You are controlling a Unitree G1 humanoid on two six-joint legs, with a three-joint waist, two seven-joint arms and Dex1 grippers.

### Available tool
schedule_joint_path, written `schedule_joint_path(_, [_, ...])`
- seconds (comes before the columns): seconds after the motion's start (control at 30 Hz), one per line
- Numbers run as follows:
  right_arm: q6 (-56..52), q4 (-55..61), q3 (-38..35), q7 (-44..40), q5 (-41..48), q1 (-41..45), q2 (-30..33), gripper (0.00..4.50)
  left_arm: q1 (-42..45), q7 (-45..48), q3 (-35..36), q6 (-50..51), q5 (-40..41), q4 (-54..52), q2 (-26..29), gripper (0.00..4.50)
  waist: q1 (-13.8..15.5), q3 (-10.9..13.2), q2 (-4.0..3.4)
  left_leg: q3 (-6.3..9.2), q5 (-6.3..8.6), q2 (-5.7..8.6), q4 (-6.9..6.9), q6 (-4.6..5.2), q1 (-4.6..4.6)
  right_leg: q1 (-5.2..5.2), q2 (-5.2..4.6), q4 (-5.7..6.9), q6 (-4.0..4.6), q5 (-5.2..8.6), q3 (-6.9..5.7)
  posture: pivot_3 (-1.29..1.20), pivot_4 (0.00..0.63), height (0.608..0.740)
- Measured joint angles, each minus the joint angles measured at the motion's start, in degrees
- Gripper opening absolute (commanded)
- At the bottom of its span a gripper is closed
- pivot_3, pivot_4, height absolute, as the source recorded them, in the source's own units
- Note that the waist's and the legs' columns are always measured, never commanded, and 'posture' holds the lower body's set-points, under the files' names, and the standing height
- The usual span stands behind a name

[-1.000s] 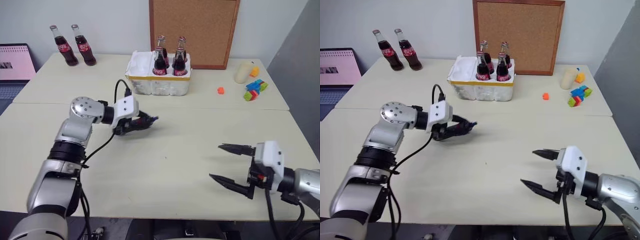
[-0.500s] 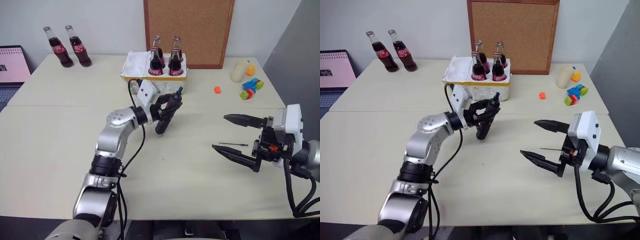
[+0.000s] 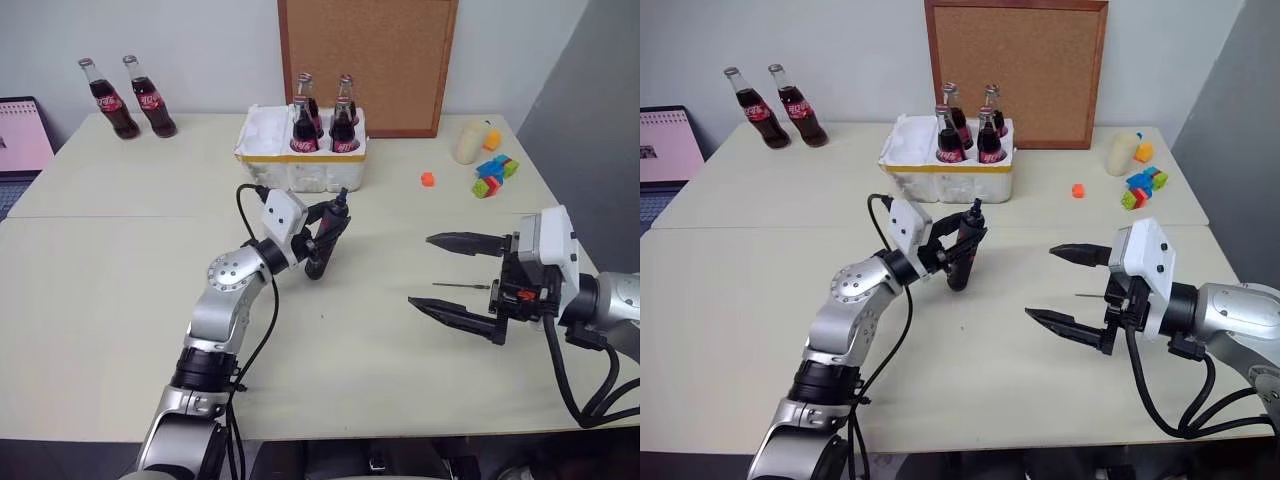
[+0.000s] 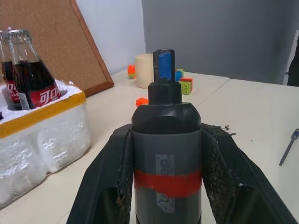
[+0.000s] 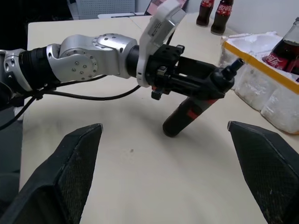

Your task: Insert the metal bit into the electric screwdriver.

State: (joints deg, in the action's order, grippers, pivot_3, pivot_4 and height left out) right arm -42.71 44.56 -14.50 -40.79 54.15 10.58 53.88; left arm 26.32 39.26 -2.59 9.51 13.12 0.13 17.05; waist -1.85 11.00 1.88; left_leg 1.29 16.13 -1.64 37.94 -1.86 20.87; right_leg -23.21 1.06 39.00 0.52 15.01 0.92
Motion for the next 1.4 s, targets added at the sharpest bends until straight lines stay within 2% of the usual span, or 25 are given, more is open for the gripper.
schedule_joint_path(0.2, [-0.3,-2.1,0.1,-1.7,-0.2,0.5,1.3,4.50,-3.9,-0.8,2.6,1.4,2.4,-4.4,3.4,1.64,-0.2,0.0,-0.01,-0.01,0.00,-0.02,0.00,0.00,-0.05,0.00,0.11,0.01,0.05,-0.03,0.00,0.00,0.150,0.740])
schedule_joint_path(0.53, [-0.1,-3.6,0.6,-4.3,-1.2,2.0,1.4,4.50,-7.3,-5.6,5.3,6.1,5.4,-9.6,3.6,1.64,-0.1,0.0,-0.01,-0.01,0.00,-0.03,0.00,0.00,-0.02,0.00,0.11,-0.01,0.05,-0.05,-0.02,0.00,0.150,0.740])
schedule_joint_path(0.7, [1.1,-4.4,0.6,-6.3,-2.1,2.2,1.8,4.50,-6.0,-6.9,4.9,7.7,4.9,-10.0,3.5,1.64,0.0,0.0,0.00,-0.02,0.00,-0.02,0.01,0.00,-0.03,-0.04,0.10,-0.03,0.05,-0.05,-0.07,0.00,0.150,0.740])
schedule_joint_path(0.87, [3.0,-7.7,1.3,-10.4,-6.7,2.6,6.1,4.50,-1.3,-9.0,3.8,8.9,4.5,-9.9,1.0,1.64,0.5,0.0,0.03,-0.03,0.00,0.00,0.00,0.00,0.12,-0.11,-0.08,-0.17,0.04,-0.05,-0.13,0.00,0.150,0.740])
schedule_joint_path(0.97, [4.3,-11.6,5.5,-13.2,-13.0,4.4,10.9,4.50,1.9,-9.8,1.7,8.6,4.5,-10.4,-1.8,1.64,0.7,0.1,0.06,-0.08,0.00,0.04,0.02,0.00,0.21,-0.11,-0.17,-0.36,0.00,-0.06,-0.03,0.00,0.150,0.740])
schedule_joint_path(1.0, [5.2,-14.2,9.1,-14.6,-17.2,6.2,13.1,4.50,2.2,-10.0,0.8,7.6,4.4,-10.5,-3.1,1.64,0.8,0.1,0.06,-0.07,0.00,0.04,0.03,0.00,0.20,-0.10,-0.20,-0.42,-0.02,-0.05,0.06,0.00,0.150,0.740])
schedule_joint_path(1.07, [5.5,-16.1,10.8,-15.4,-19.5,6.5,13.8,4.50,2.3,-9.9,-0.1,7.3,4.2,-10.4,-3.9,1.64,0.8,0.1,0.07,-0.05,0.00,0.03,0.02,0.00,0.22,-0.10,-0.21,-0.48,-0.03,-0.05,0.06,0.00,0.150,0.740])
schedule_joint_path(1.13, [7.7,-21.9,17.8,-18.9,-26.0,10.8,15.0,4.50,2.1,-10.1,-1.7,5.0,2.5,-8.4,-5.2,1.64,0.6,0.1,0.05,-0.08,0.00,0.05,0.00,0.00,0.18,-0.11,-0.21,-0.47,-0.04,-0.04,0.09,0.00,0.150,0.740])
schedule_joint_path(1.3, [12.7,-35.2,29.2,-26.1,-38.2,19.4,14.4,4.50,-0.1,-9.8,-4.9,0.9,0.0,-5.0,-7.4,1.64,0.6,0.1,0.04,-0.08,0.00,0.01,0.00,0.00,0.18,-0.14,-0.19,-0.45,-0.03,-0.04,0.01,0.00,0.150,0.740])
schedule_joint_path(1.4, [15.6,-43.0,34.5,-30.4,-44.1,24.2,11.7,4.50,-1.0,-9.9,-6.2,-0.6,-1.0,-4.1,-8.5,1.64,0.4,0.1,0.03,-0.04,0.00,0.00,-0.01,0.00,0.17,-0.14,-0.19,-0.42,-0.03,-0.04,0.05,0.00,0.150,0.740])
